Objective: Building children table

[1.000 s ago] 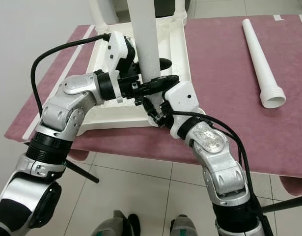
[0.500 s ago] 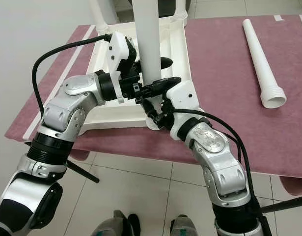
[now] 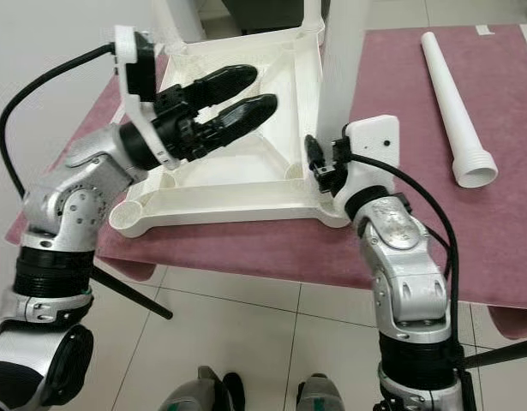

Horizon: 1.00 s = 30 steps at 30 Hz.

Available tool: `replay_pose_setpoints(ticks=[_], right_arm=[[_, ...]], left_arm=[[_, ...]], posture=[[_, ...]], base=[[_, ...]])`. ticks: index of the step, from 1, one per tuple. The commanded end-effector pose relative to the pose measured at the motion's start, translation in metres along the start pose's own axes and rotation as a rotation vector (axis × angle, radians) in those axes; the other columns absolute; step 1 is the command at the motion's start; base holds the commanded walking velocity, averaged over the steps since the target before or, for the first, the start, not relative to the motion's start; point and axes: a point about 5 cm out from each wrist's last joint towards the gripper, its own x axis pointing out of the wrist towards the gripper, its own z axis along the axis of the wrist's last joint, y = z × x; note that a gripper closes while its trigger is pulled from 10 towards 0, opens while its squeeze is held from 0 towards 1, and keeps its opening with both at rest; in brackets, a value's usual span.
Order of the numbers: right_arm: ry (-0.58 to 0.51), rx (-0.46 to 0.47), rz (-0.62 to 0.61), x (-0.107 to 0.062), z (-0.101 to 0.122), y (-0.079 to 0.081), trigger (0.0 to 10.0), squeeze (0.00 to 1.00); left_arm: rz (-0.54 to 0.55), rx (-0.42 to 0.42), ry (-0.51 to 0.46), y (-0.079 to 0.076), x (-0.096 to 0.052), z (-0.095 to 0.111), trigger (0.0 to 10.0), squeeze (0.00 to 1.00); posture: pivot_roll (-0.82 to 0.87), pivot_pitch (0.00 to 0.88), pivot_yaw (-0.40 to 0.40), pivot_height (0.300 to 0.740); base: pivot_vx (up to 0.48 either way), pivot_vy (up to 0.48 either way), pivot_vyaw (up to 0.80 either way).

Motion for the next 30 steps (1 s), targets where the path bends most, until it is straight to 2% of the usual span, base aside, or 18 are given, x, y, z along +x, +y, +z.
replay_pose_setpoints(ticks=[1, 2, 4, 5, 6, 7, 8, 9, 10, 11, 12, 13, 17, 22, 28, 29, 30], right_arm=[[-0.003, -0.001, 0.017, -0.001, 0.001, 0.005, 10.0, 0.0], [0.019, -0.03, -0.026, -0.005, -0.003, -0.004, 10.0, 0.0], [0.019, -0.03, -0.026, -0.005, -0.003, -0.004, 10.0, 0.0], [0.013, -0.019, -0.067, -0.008, -0.004, -0.008, 10.0, 0.0], [0.013, -0.019, -0.067, -0.008, -0.004, -0.008, 10.0, 0.0], [-0.003, 0.0, -0.106, -0.011, -0.003, -0.012, 10.0, 0.0], [-0.003, 0.0, -0.106, -0.011, -0.003, -0.012, 10.0, 0.0], [-0.027, 0.023, -0.137, -0.015, -0.002, -0.014, 10.0, 0.0], [-0.027, 0.023, -0.137, -0.015, -0.002, -0.014, 10.0, 0.0], [-0.046, 0.041, -0.151, -0.019, -0.001, -0.014, 10.0, 0.0], [-0.046, 0.041, -0.151, -0.019, -0.001, -0.014, 10.0, 0.0], [-0.057, 0.055, -0.149, -0.023, 0.0, -0.014, 10.0, 0.0], [-0.061, 0.063, -0.137, -0.028, 0.0, -0.012, 10.0, 0.0], [-0.04, 0.06, -0.066, -0.034, -0.003, -0.003, 10.0, 0.0], [-0.039, 0.054, -0.022, -0.034, -0.002, 0.002, 10.0, 0.0], [-0.036, 0.054, 0.002, -0.032, -0.001, 0.003, 10.0, 0.0], [-0.036, 0.054, 0.002, -0.032, -0.001, 0.003, 10.0, 0.0]], left_arm=[[-0.029, 0.017, 0.016, -0.001, -0.005, 0.0, 10.0, 0.0], [0.138, 0.102, 0.231, 0.017, -0.021, -0.029, 10.0, 0.0], [0.138, 0.102, 0.231, 0.017, -0.021, -0.029, 10.0, 0.0], [0.225, 0.137, 0.361, 0.026, -0.032, -0.048, 10.0, 0.0], [0.225, 0.137, 0.361, 0.026, -0.032, -0.048, 10.0, 0.0], [0.254, 0.187, 0.494, 0.029, -0.042, -0.066, 10.0, 0.0], [0.254, 0.187, 0.494, 0.029, -0.042, -0.066, 10.0, 0.0], [0.247, 0.194, 0.592, 0.028, -0.051, -0.082, 10.0, 0.0], [0.247, 0.194, 0.592, 0.028, -0.051, -0.082, 10.0, 0.0], [0.203, 0.183, 0.665, 0.025, -0.059, -0.097, 10.0, 0.0], [0.203, 0.183, 0.665, 0.025, -0.059, -0.097, 10.0, 0.0], [0.139, 0.158, 0.71, 0.021, -0.063, -0.109, 10.0, 0.0], [0.06, 0.125, 0.745, 0.018, -0.065, -0.12, 10.0, 0.0], [-0.073, 0.127, 0.787, 0.021, -0.053, -0.131, 10.0, 0.0], [-0.107, 0.16, 0.83, 0.029, -0.044, -0.135, 10.0, 0.0], [-0.116, 0.18, 0.861, 0.034, -0.039, -0.138, 7.5, 0.0], [-0.116, 0.18, 0.861, 0.034, -0.039, -0.138, 7.5, 0.0]], posture=[[-0.16, 0.133, 0.156, 0.74], [-0.16, 0.13, 0.153, 0.74], [-0.16, 0.13, 0.153, 0.74], [-0.16, 0.127, 0.149, 0.74], [-0.16, 0.127, 0.149, 0.74], [-0.16, 0.125, 0.147, 0.74], [-0.16, 0.125, 0.147, 0.74], [-0.16, 0.123, 0.146, 0.74], [-0.16, 0.123, 0.146, 0.74], [-0.16, 0.122, 0.145, 0.74], [-0.16, 0.122, 0.145, 0.74], [-0.17, 0.123, 0.146, 0.74], [-0.17, 0.125, 0.15, 0.74], [-0.19, 0.137, 0.168, 0.74], [-0.2, 0.144, 0.176, 0.74], [-0.2, 0.156, 0.176, 0.74], [-0.2, 0.156, 0.176, 0.74]], base=[[0.0, 0.0, 0.0], [0.0, 0.0, 0.0], [0.0, 0.0, 0.0], [0.0, 0.0, 0.0], [0.0, 0.0, 0.0], [0.0, 0.0, 0.0], [0.0, 0.0, 0.0], [0.0, 0.0, 0.0], [0.0, 0.0, 0.0], [0.0, 0.0, 0.0], [0.0, 0.0, 0.0], [0.0, 0.0, 0.0], [0.0, 0.0, 0.0], [0.0, 0.0, 0.0], [0.0, 0.0, 0.0], [0.0, 0.0, 0.0], [0.0, 0.0, 0.0]])
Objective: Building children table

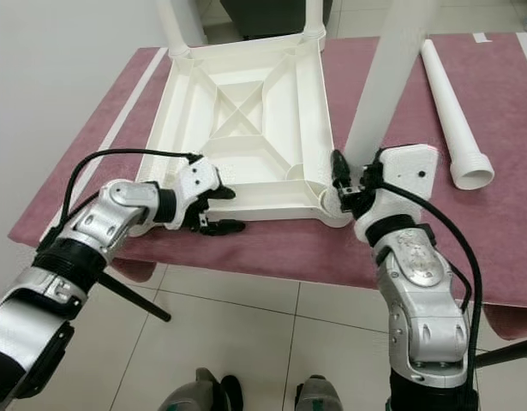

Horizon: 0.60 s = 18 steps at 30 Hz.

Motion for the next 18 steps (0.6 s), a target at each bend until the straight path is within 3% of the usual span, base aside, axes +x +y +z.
replay_pose_setpoints(ticks=[1, 2, 3, 4, 7, 9, 10, 11, 12, 18], right_arm=[[-0.014, 0.008, 0.041, 0.0, 0.003, 0.006, 10.0, 0.0], [-0.014, 0.008, 0.041, 0.0, 0.003, 0.006, 10.0, 0.0], [-0.005, 0.007, 0.047, 0.0, 0.001, 0.007, 10.0, 0.0], [0.004, 0.005, 0.05, 0.001, -0.001, 0.008, 10.0, 0.0], [0.014, 0.004, 0.051, 0.0, -0.004, 0.009, 10.0, 0.0], [0.014, 0.004, 0.051, 0.0, -0.004, 0.009, 10.0, 0.0], [0.014, 0.004, 0.052, 0.001, -0.004, 0.009, 10.0, 0.0], [0.014, 0.004, 0.052, 0.001, -0.004, 0.009, 10.0, 0.0], [0.014, 0.003, 0.056, 0.001, -0.004, 0.009, 10.0, 0.0], [0.005, -0.002, 0.073, 0.005, -0.002, 0.01, 10.0, 0.0]], left_arm=[[-0.046, 0.007, 0.064, -0.001, -0.001, -0.011, 6.6, 0.0], [-0.046, 0.007, 0.064, -0.001, -0.001, -0.011, 6.6, 0.0], [-0.057, 0.009, 0.076, -0.002, 0.002, -0.013, 4.7, 0.0], [-0.076, 0.009, 0.083, -0.004, 0.006, -0.014, 4.2, 0.0], [-0.1, 0.007, 0.087, -0.008, 0.009, -0.017, 3.4, 0.0], [-0.1, 0.007, 0.087, -0.008, 0.009, -0.017, 3.4, 0.0], [-0.104, 0.004, 0.087, -0.009, 0.01, -0.019, 1.6, 0.0], [-0.104, 0.004, 0.087, -0.009, 0.01, -0.019, 1.6, 0.0], [-0.105, 0.003, 0.089, -0.009, 0.011, -0.02, 0.0, 0.0], [-0.105, 0.013, 0.09, -0.006, 0.011, -0.021, 0.0, 0.0]], posture=[[-0.2, 0.156, 0.176, 0.74], [-0.2, 0.156, 0.176, 0.74], [-0.2, 0.159, 0.176, 0.74], [-0.2, 0.164, 0.176, 0.74], [-0.2, 0.167, 0.175, 0.74], [-0.2, 0.167, 0.175, 0.74], [-0.21, 0.171, 0.174, 0.74], [-0.21, 0.171, 0.174, 0.74], [-0.21, 0.172, 0.174, 0.74], [-0.2, 0.172, 0.171, 0.74]], base=[[0.0, 0.0, 0.0], [0.0, 0.0, 0.0], [0.0, 0.0, 0.0], [0.0, 0.0, 0.0], [0.0, 0.0, 0.0], [0.0, 0.0, 0.0], [0.0, 0.0, 0.0], [0.0, 0.0, 0.0], [0.0, 0.0, 0.0], [0.0, 0.0, 0.0]])
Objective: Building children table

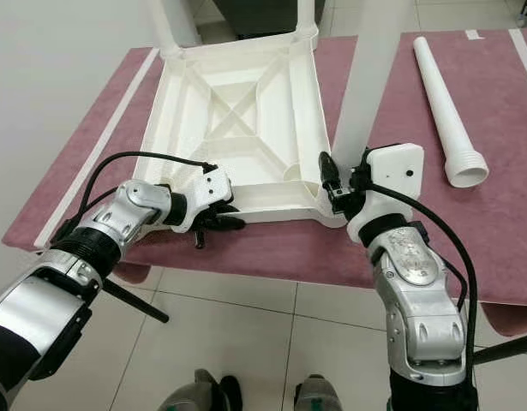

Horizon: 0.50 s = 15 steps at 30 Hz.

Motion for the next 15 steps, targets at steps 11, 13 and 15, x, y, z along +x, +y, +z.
replay_pose_setpoints(ticks=[11, 13, 15], right_arm=[[-0.031, -0.006, 0.056, 0.009, 0.001, 0.012, 10.0, 0.0], [-0.032, -0.015, 0.057, 0.01, 0.0, 0.012, 10.0, 0.0], [-0.032, -0.028, 0.063, 0.011, -0.001, 0.012, 10.0, 0.0]], left_arm=[[-0.032, 0.034, 0.012, 0.005, -0.031, -0.018, 0.0, 0.0], [-0.042, 0.04, 0.011, 0.004, -0.032, -0.019, 0.0, 0.0], [-0.049, 0.043, 0.009, 0.003, -0.033, -0.02, 0.0, 0.0]], posture=[[-0.19, 0.169, 0.168, 0.74], [-0.18, 0.171, 0.168, 0.74], [-0.18, 0.172, 0.165, 0.74]], base=[[0.0, 0.0, 0.0], [0.0, 0.0, 0.0], [0.0, 0.0, 0.0]])
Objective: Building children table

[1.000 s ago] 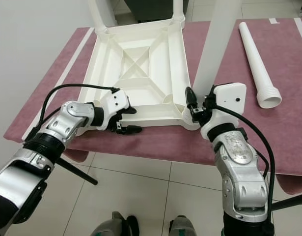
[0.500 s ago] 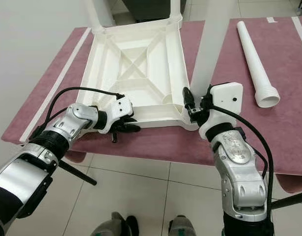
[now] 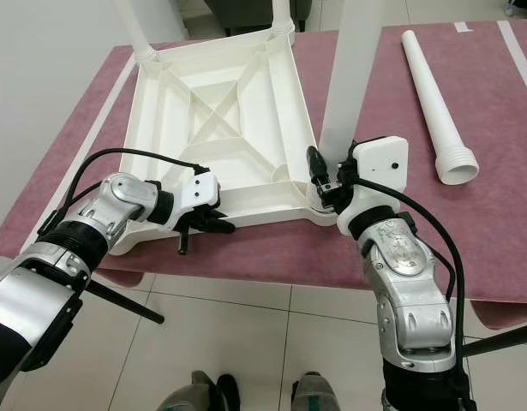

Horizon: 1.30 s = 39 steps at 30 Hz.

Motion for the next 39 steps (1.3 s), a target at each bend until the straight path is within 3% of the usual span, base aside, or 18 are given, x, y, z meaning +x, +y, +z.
replay_pose_setpoints(ticks=[1, 9, 11, 20, 25, 37, 39], right_arm=[[0.004, -0.002, 0.022, 0.001, -0.002, 0.004, 10.0, 0.0], [0.044, -0.024, 0.093, -0.001, -0.014, 0.006, 10.0, 0.0], [0.086, -0.023, 0.186, -0.012, -0.019, 0.008, 10.0, 0.0], [0.16, -0.019, 0.304, -0.029, -0.032, 0.005, 10.0, 0.0], [0.166, -0.019, 0.318, -0.029, -0.034, 0.004, 10.0, 0.0], [0.179, -0.073, 0.516, 0.004, -0.037, -0.006, 10.0, 0.0], [0.181, -0.059, 0.596, 0.008, -0.037, -0.004, 10.0, 0.0]], left_arm=[[0.021, -0.011, 0.006, 0.0, -0.011, -0.009, 0.0, 0.0], [0.029, -0.038, -0.012, -0.003, -0.006, -0.012, 0.0, 0.0], [0.034, -0.056, -0.032, -0.006, 0.001, -0.012, 0.0, 0.0], [0.036, -0.063, -0.046, -0.006, 0.001, -0.012, 0.0, 0.0], [0.034, -0.063, -0.047, -0.007, 0.001, -0.012, 0.0, 0.0], [0.005, -0.021, -0.07, -0.014, 0.002, -0.013, 0.0, 0.0], [-0.003, -0.019, -0.081, -0.018, 0.003, -0.014, 0.0, 0.0]], posture=[[-0.18, 0.172, 0.165, 0.74], [-0.17, 0.173, 0.163, 0.74], [-0.18, 0.175, 0.16, 0.74], [-0.19, 0.179, 0.17, 0.74], [-0.18, 0.18, 0.174, 0.74], [-0.16, 0.18, 0.167, 0.74], [-0.15, 0.18, 0.162, 0.74]], base=[[0.0, 0.0, 0.0], [0.0, 0.0, 0.0], [0.0, 0.0, 0.0], [0.0, 0.0, 0.0], [0.0, 0.0, 0.0], [0.0, 0.0, 0.0], [0.0, 0.0, 0.0]])
